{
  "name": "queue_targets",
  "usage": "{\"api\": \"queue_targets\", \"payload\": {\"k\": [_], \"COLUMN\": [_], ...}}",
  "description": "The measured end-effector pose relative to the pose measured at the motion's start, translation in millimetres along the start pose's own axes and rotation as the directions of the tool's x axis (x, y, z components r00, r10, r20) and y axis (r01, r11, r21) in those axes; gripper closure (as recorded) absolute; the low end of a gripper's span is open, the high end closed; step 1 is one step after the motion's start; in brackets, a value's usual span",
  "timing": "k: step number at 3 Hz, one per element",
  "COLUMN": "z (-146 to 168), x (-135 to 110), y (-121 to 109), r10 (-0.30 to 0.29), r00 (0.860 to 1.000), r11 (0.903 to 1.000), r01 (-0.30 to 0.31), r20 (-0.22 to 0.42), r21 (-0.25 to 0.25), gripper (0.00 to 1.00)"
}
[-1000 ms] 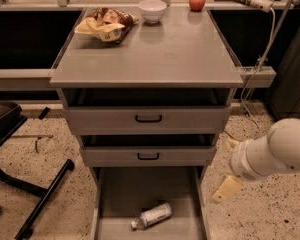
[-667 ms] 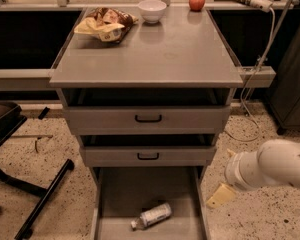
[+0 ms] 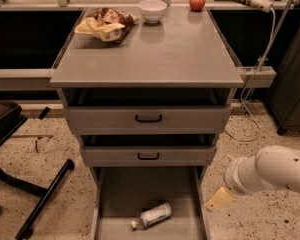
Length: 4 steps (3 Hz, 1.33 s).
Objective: Pick blue plastic bottle from bottom drawer and place on counter
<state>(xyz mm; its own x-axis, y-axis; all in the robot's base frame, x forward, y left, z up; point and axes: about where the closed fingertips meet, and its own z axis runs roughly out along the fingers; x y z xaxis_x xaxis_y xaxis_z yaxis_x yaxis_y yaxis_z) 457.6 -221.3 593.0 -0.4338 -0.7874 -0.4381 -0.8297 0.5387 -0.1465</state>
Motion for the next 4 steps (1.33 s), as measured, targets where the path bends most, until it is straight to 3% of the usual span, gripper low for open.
{"api": "queue_targets", "payload": {"k": [1, 2, 3, 4], "z": [28, 72, 118, 151], "x": [2, -2, -6, -3], "y": [7, 19, 38, 57], "r10": [-0.016, -0.086, -0.183, -0.236], "r00": [0.999, 0.991, 0.970, 0.956], "r11": [0.9999, 0.9955, 0.9780, 0.9607], "r01": [0.016, 0.090, 0.196, 0.257], "r20": [0.040, 0.107, 0.162, 0.172], "r21": [-0.001, -0.028, -0.069, -0.106], "gripper": [0.00, 0.00, 0.00, 0.00]}}
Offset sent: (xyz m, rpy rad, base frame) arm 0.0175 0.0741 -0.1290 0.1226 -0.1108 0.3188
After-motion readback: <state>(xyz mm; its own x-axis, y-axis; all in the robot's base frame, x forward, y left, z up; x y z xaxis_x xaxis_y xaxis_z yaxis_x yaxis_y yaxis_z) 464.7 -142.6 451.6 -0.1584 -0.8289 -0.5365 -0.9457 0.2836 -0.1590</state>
